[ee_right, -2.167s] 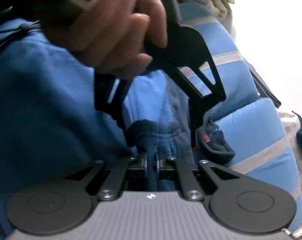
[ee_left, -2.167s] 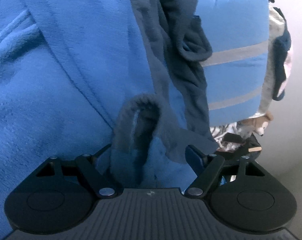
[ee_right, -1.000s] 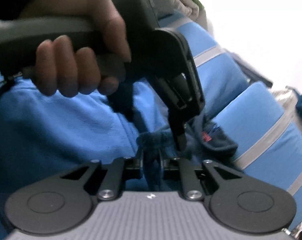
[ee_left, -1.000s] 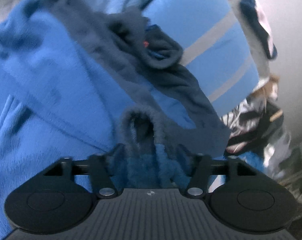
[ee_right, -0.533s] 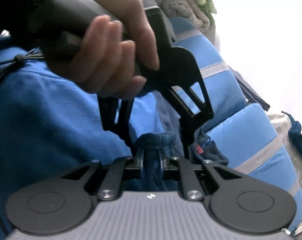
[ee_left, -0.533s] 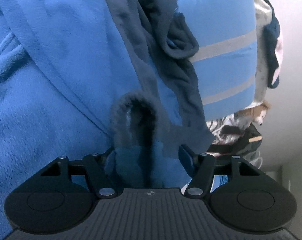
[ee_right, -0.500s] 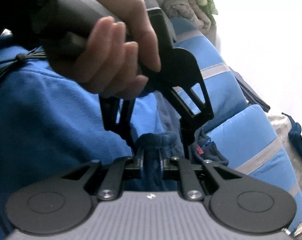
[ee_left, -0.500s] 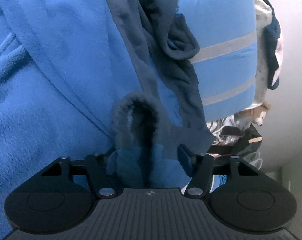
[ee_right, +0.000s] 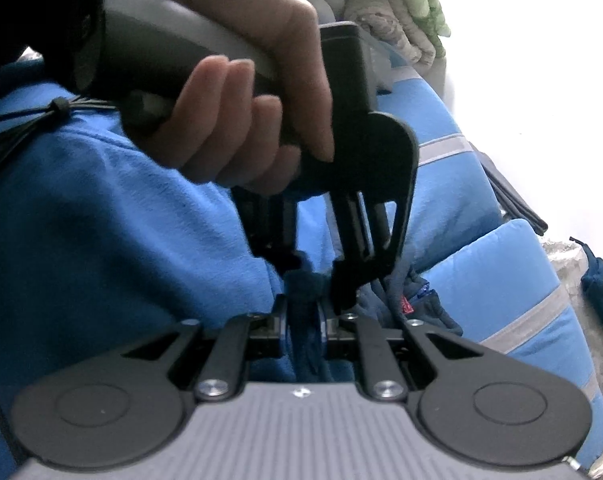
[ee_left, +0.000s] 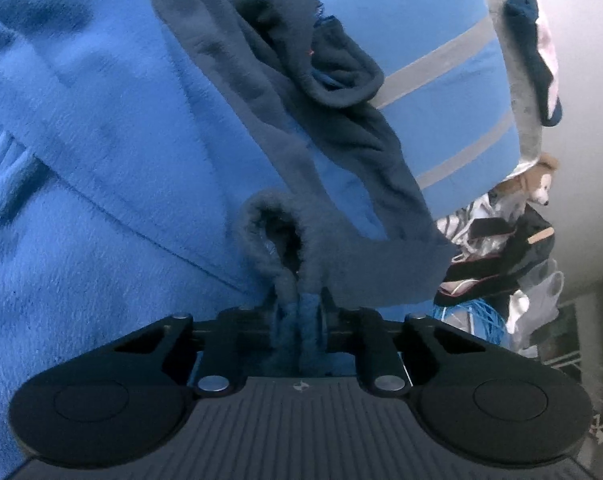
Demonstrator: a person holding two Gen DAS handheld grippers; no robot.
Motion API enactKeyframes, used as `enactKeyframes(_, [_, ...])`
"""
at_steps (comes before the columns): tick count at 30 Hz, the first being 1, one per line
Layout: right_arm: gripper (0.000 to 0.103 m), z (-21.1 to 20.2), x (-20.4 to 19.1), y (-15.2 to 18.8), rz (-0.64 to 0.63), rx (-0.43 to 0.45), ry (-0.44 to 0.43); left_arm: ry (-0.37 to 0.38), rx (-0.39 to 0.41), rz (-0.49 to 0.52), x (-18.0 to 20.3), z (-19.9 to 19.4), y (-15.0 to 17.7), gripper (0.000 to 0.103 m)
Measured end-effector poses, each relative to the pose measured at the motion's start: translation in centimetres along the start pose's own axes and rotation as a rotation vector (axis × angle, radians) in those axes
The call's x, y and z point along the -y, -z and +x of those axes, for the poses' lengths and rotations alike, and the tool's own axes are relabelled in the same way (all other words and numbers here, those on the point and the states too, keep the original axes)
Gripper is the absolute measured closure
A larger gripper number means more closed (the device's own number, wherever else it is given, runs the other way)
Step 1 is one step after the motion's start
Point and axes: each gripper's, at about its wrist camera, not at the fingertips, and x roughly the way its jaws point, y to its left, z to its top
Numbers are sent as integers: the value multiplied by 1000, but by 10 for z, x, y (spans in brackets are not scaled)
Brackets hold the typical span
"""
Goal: Fold clothes
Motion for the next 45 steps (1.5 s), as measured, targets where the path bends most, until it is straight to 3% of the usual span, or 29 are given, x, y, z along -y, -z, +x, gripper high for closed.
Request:
enactKeyframes(1, [85,0,0,0,-1,1,3,11,6,3,1,-1,0,87])
enactKeyframes(2, [68,0,0,0,2,4,14,24,12,6,2,-3,0,87])
enactKeyframes(3, [64,0,0,0,10,9,33,44,20,8,3,-5,-1,87])
enactKeyframes(5, [35,0,2,0,30,11,66,84,36,10,7,-9,-2,87])
enactKeyframes(7, [21,2,5,1,48,5,104,120,54,10,11,-13,-4,87])
enactKeyframes(16, [4,29,31,19,164,-127,305,254,128,-47,19,-32,-18,88])
enactKeyframes(22, [2,47,55,38,212,-218,426,348,188,-85,21,-51,-30,88])
enactKeyframes(32, [0,67,95,70,336,-324,531,470,310,-120,16,-95,-51,88])
enactKeyframes(38, [0,66,151,95,619,-362,544,504,353,-132,14,-111,-57,88])
enactKeyframes(45, [0,53,232,154,1167,-283,449,482,350,-125,12,-112,-60,88])
